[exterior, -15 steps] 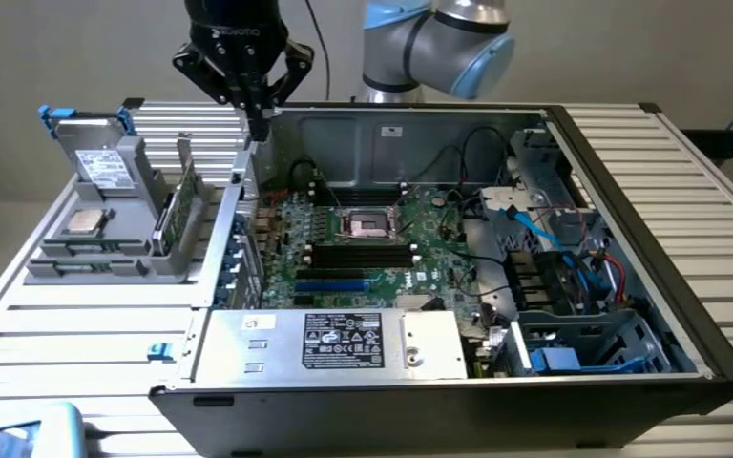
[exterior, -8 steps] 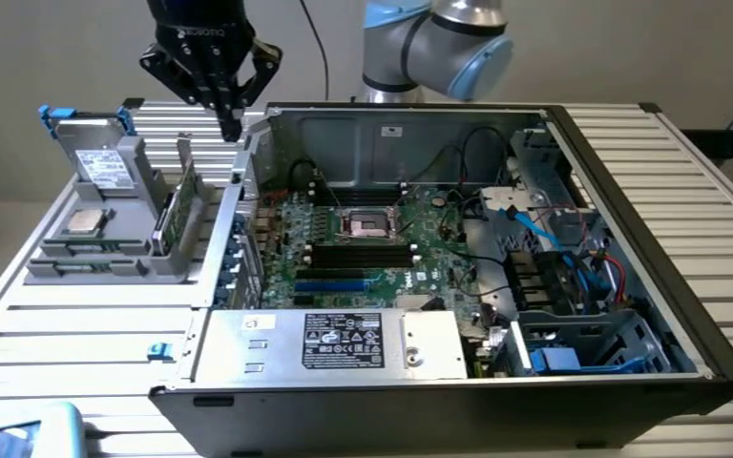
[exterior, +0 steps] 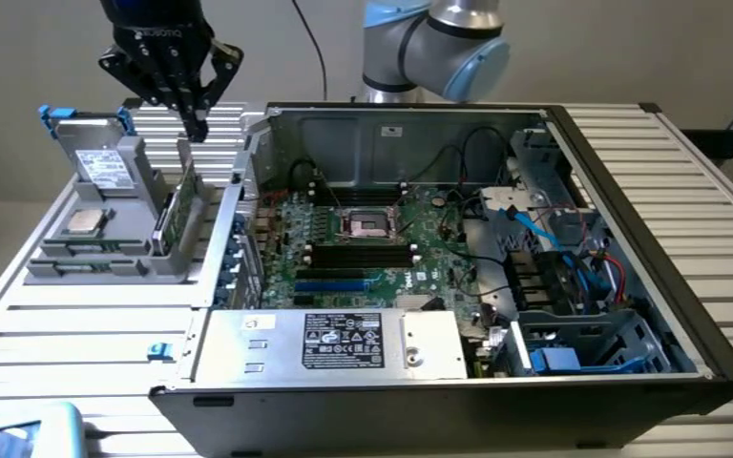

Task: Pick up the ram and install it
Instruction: 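Reach for the ram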

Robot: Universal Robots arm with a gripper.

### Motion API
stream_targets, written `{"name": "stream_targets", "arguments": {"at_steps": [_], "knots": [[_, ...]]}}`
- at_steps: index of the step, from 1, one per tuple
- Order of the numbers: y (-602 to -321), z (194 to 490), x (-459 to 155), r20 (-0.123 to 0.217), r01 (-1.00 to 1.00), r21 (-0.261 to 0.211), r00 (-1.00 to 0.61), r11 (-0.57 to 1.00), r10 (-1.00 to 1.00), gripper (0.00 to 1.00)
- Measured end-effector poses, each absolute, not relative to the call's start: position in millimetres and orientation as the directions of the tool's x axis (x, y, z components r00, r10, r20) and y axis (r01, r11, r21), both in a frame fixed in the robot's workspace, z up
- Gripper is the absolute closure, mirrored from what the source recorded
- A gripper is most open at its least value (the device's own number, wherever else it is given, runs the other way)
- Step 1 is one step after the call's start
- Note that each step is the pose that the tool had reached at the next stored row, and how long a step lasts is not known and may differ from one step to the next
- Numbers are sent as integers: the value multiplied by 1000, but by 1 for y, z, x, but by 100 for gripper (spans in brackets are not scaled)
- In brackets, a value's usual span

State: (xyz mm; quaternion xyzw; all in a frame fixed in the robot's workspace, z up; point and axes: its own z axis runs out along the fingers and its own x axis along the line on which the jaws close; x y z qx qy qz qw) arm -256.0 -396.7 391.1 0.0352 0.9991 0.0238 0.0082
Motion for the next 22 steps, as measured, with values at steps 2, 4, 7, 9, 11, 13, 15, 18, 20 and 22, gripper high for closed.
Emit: {"name": "stream_targets", "arguments": {"at_steps": [2,4,7,9,11,13,15,18,20,22], "knots": [[-397,391,-265,-15,70,48,-997,996,71,89],[-397,391,-274,-15,70,48,-997,996,71,89],[-397,390,-288,-15,70,48,-997,996,71,89],[-397,389,-297,-15,70,48,-997,996,71,89],[-397,388,-306,-15,70,48,-997,996,71,89],[-396,388,-315,-15,70,48,-997,996,71,89],[-396,387,-324,-15,70,48,-997,996,71,89],[-396,386,-338,-15,70,48,-997,996,71,89],[-396,385,-347,-15,70,48,-997,996,71,89],[-396,384,-356,-15,70,48,-997,996,71,89]]}}
